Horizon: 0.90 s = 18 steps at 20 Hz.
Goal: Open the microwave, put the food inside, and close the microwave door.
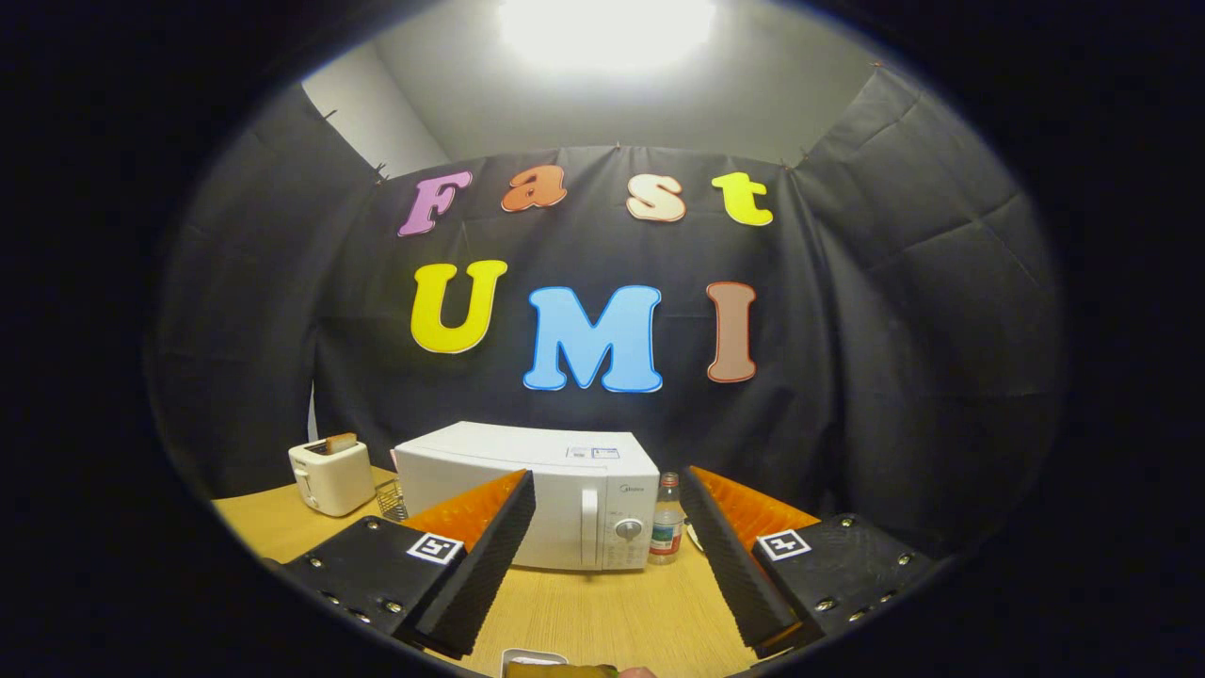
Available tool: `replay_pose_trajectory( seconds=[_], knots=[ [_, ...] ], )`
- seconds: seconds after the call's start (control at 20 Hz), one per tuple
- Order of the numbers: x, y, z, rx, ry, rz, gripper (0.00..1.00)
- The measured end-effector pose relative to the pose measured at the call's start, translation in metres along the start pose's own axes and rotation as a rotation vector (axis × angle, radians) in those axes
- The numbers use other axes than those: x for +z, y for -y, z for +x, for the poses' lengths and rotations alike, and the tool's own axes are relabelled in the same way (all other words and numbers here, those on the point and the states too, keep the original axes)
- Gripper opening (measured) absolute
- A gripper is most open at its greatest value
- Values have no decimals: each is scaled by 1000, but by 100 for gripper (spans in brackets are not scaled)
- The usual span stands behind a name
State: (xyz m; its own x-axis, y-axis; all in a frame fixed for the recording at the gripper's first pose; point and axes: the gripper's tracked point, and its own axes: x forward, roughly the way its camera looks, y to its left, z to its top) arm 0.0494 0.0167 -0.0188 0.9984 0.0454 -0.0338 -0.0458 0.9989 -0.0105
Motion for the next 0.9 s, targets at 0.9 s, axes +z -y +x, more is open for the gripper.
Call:
replay_pose_trajectory(
  seconds=[0.9],
  knots=[
    [-107, -13, 156, 129, -198, 43, 98]
  ],
)
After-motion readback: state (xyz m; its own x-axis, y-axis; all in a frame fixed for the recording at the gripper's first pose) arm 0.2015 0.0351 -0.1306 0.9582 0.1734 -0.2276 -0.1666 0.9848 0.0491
